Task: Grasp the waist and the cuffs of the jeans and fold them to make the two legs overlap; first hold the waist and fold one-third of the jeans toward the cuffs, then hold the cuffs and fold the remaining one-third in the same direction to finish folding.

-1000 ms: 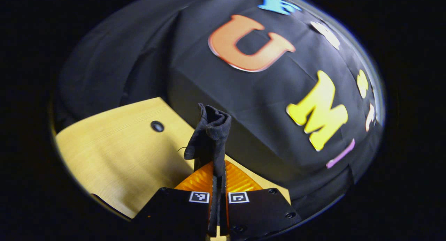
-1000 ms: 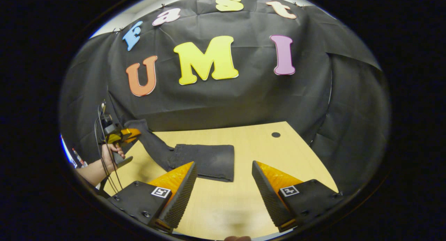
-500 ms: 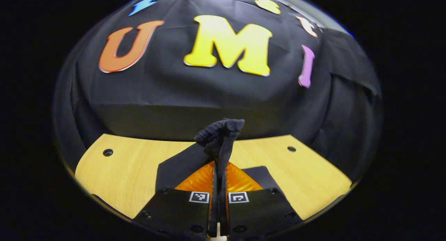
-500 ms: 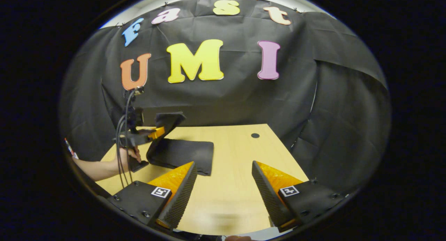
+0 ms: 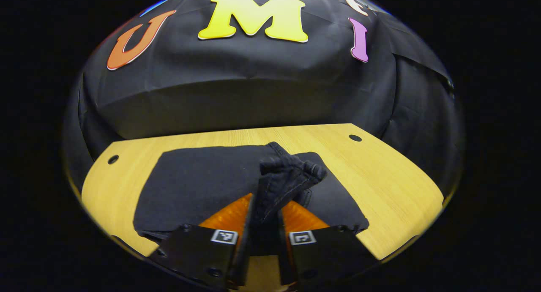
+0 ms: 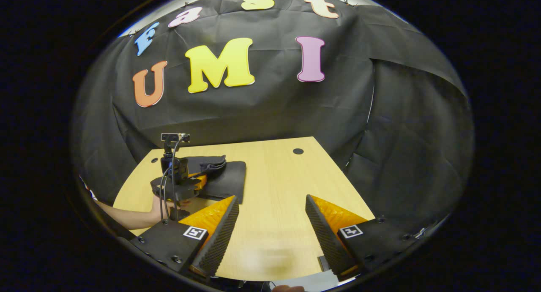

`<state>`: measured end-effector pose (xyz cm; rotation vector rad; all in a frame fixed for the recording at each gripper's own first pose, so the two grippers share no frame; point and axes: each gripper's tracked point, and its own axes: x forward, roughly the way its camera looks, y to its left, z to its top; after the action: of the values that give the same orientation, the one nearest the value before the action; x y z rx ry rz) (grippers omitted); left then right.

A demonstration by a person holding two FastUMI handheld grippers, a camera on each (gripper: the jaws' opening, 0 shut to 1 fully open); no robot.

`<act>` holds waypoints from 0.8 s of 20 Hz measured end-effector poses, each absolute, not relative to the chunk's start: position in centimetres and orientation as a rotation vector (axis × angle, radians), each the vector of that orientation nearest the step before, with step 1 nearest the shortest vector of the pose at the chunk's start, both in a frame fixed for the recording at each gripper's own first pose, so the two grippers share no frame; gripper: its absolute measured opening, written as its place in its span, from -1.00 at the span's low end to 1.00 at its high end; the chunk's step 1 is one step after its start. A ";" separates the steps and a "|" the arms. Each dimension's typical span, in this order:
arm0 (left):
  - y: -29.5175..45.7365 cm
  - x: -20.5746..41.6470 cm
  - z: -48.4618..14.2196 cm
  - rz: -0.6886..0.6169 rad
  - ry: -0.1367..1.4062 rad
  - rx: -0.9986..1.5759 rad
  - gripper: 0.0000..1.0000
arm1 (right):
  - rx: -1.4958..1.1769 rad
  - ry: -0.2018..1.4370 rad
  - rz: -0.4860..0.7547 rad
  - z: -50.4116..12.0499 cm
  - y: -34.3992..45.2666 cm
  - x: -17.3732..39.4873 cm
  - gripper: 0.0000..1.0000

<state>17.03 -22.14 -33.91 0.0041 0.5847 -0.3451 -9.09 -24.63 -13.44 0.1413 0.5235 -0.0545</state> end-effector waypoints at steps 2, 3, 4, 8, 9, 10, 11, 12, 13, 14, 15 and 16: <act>-23.0 16.4 -33.8 -0.368 0.603 -0.016 0.45 | 0.155 0.529 -0.044 -13.5 -24.5 -8.4 0.92; -23.1 16.1 -33.3 -0.365 0.601 -0.012 0.60 | 0.162 0.528 -0.038 -13.5 -24.3 -8.0 0.90; -23.1 15.9 -32.9 -0.364 0.600 -0.013 0.75 | 0.165 0.526 -0.033 -13.4 -24.1 -7.7 0.87; -21.7 14.7 -30.5 -0.329 0.597 -0.042 0.98 | 0.166 0.487 -0.001 -12.1 -22.6 -6.0 1.00; -21.1 14.4 -29.5 -0.321 0.588 -0.044 0.98 | 0.153 0.475 0.008 -11.7 -22.1 -5.4 1.00; -20.5 14.1 -28.2 -0.313 0.574 -0.047 0.99 | 0.133 0.464 0.006 -11.4 -22.0 -4.9 0.94; -19.8 14.1 -26.6 -0.303 0.555 -0.051 0.98 | 0.120 0.449 0.024 -10.8 -21.2 -4.2 0.86; -18.9 14.0 -24.9 -0.290 0.538 -0.053 0.98 | 0.109 0.435 0.037 -10.1 -20.3 -3.4 0.87; -17.7 13.8 -23.0 -0.273 0.518 -0.056 0.98 | 0.098 0.417 0.054 -9.3 -19.4 -2.6 0.94; -16.5 13.7 -20.8 -0.254 0.490 -0.062 0.98 | 0.091 0.392 0.074 -8.2 -18.3 -1.8 1.00; -15.2 13.7 -18.2 -0.231 0.458 -0.066 0.98 | 0.087 0.359 0.094 -6.9 -17.2 -1.0 0.94; -13.8 13.6 -15.6 -0.210 0.421 -0.067 0.97 | 0.083 0.323 0.104 -5.6 -16.2 -0.2 0.95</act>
<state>13.63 -13.82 -15.59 -0.0671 0.4205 -0.2100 -0.16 -16.20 -5.62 0.0832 0.3233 0.1042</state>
